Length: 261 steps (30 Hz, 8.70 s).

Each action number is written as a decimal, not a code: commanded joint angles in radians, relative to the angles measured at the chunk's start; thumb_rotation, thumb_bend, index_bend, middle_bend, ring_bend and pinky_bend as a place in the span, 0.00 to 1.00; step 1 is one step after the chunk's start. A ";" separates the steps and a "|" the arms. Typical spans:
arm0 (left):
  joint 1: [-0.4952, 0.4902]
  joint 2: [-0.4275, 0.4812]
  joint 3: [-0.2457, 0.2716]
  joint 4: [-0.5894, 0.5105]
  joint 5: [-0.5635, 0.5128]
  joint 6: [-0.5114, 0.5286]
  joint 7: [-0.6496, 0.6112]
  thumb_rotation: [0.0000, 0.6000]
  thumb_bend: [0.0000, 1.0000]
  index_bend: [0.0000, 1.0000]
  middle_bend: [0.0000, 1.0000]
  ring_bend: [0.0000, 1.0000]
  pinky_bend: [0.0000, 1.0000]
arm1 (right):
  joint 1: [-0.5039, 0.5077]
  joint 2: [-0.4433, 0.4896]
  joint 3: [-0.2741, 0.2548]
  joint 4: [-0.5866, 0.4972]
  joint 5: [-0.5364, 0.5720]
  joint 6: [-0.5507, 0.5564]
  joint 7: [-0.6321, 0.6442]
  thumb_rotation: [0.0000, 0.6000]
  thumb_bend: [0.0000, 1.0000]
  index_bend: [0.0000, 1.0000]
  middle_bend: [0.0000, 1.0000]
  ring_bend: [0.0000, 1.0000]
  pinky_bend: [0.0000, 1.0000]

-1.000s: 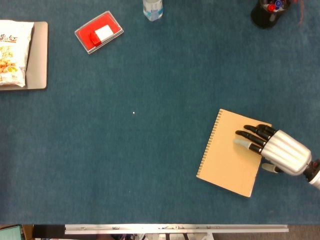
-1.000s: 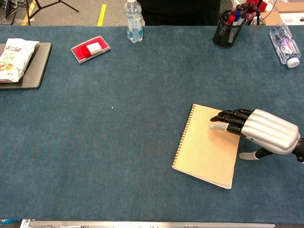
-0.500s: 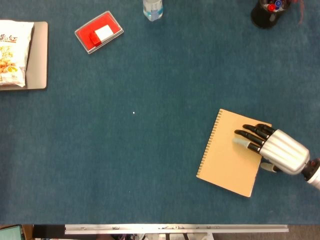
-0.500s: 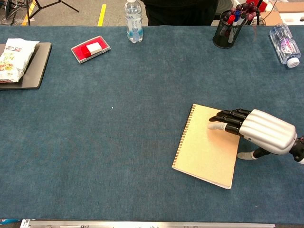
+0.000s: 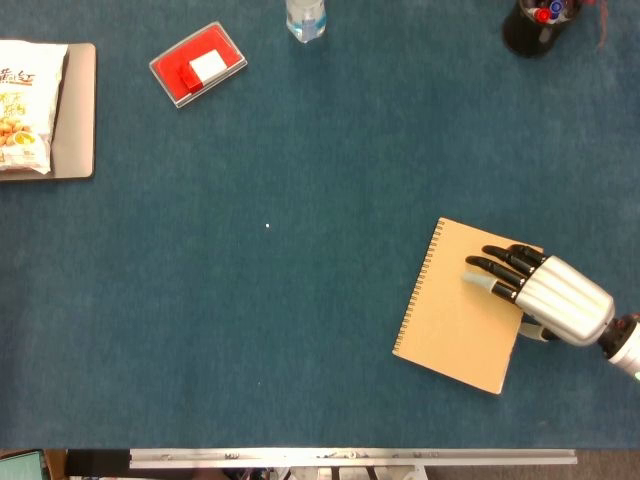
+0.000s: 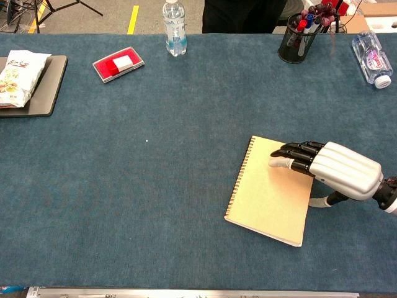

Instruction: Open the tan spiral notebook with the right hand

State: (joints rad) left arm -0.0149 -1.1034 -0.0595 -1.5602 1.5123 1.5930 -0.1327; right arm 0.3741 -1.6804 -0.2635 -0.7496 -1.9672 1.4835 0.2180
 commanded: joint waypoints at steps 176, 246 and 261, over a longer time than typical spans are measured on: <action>0.008 0.009 -0.005 -0.012 -0.007 0.003 0.005 1.00 0.19 0.44 0.37 0.21 0.42 | 0.065 0.450 -0.037 -0.612 0.054 -0.153 -0.365 1.00 0.52 0.83 0.31 0.16 0.27; 0.015 0.018 -0.005 -0.012 -0.002 0.014 -0.022 1.00 0.19 0.44 0.37 0.21 0.42 | 0.065 0.295 0.163 -0.614 0.002 -0.139 -0.473 1.00 0.36 0.03 0.32 0.17 0.27; 0.014 0.019 -0.006 -0.012 -0.003 0.013 -0.025 1.00 0.19 0.44 0.37 0.21 0.42 | 0.053 0.179 0.177 -0.459 -0.005 -0.022 -0.373 1.00 0.23 0.00 0.28 0.17 0.27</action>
State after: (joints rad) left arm -0.0006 -1.0843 -0.0652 -1.5720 1.5092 1.6058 -0.1575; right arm 0.4280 -1.5002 -0.0861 -1.2095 -1.9717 1.4569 -0.1581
